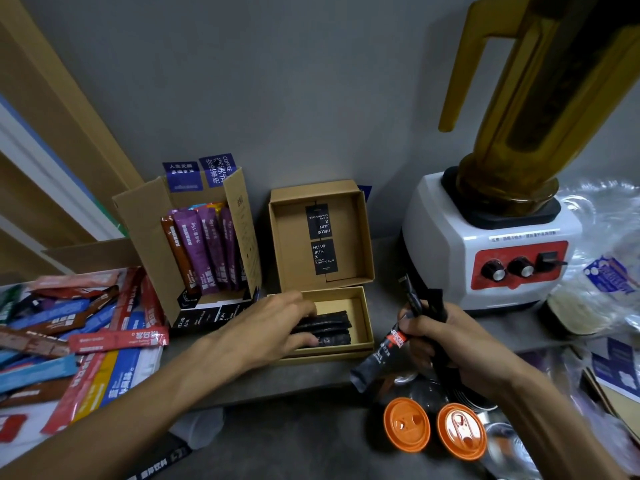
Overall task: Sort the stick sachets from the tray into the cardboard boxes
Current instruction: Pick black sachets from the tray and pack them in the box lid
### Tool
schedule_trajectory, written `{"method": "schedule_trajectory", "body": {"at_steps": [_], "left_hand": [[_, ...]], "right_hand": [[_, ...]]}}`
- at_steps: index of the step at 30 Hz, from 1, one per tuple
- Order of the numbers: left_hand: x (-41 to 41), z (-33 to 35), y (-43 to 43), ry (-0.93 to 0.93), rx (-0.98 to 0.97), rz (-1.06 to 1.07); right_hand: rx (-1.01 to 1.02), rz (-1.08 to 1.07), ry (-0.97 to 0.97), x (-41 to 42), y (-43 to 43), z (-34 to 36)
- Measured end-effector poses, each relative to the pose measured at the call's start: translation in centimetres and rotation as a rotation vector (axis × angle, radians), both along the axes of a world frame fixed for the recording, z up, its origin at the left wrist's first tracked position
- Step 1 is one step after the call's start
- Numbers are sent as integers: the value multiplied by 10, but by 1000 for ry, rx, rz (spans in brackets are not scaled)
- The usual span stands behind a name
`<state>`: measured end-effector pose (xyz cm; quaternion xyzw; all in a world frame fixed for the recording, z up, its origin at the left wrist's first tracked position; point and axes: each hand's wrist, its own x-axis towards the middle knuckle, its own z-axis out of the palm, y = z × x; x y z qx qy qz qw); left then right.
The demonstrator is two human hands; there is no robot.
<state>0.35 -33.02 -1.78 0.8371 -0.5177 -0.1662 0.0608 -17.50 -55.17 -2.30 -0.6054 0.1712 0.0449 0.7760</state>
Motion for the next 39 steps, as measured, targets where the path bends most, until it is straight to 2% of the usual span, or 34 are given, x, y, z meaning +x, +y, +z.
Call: {"method": "schedule_trajectory", "body": {"at_steps": [5, 7, 10, 11, 14, 18, 19, 20, 21, 22, 24, 25, 27, 29, 35, 37, 39], "left_hand": [[-2, 7, -1, -25, 29, 25], [-4, 21, -1, 40, -124, 86], [-19, 54, -17, 373, -501, 203], [-24, 64, -24, 488, -540, 189], [-37, 73, -37, 623, -611, 148], [-34, 75, -35, 913, -826, 458], [-30, 78, -33, 939, -883, 514], [-25, 80, -31, 883, -929, 540], [-19, 80, -28, 714, -955, 532], [-14, 77, -25, 450, -940, 475], [-11, 62, -22, -86, -752, 257], [-12, 51, -22, -249, -621, 160], [-19, 25, -26, -382, -360, 48], [-27, 5, -34, -368, -217, 37], [-21, -4, -36, -57, -266, 227], [-15, 9, -26, -8, -352, 299], [-15, 35, -23, 130, -503, 311]], "right_hand": [[-81, 90, -27, 7, 1, 6], [-27, 176, -56, 10, 3, 11], [146, 322, -122, 16, 12, 18], [215, 362, -130, 18, 15, 20], [367, 416, -140, 23, 25, 21], [368, 414, -159, 22, 25, 17], [362, 398, -144, 20, 24, 15], [359, 373, -126, 18, 22, 14], [348, 345, -112, 15, 20, 13], [326, 315, -107, 12, 17, 12], [271, 256, -115, 7, 13, 12], [250, 227, -120, 4, 11, 12], [228, 180, -115, -1, 7, 11], [217, 164, -109, -6, 5, 11], [184, 171, -92, -12, 2, 10], [86, 165, -59, -11, 3, 8], [-35, 207, -35, -4, 7, 12]]}}
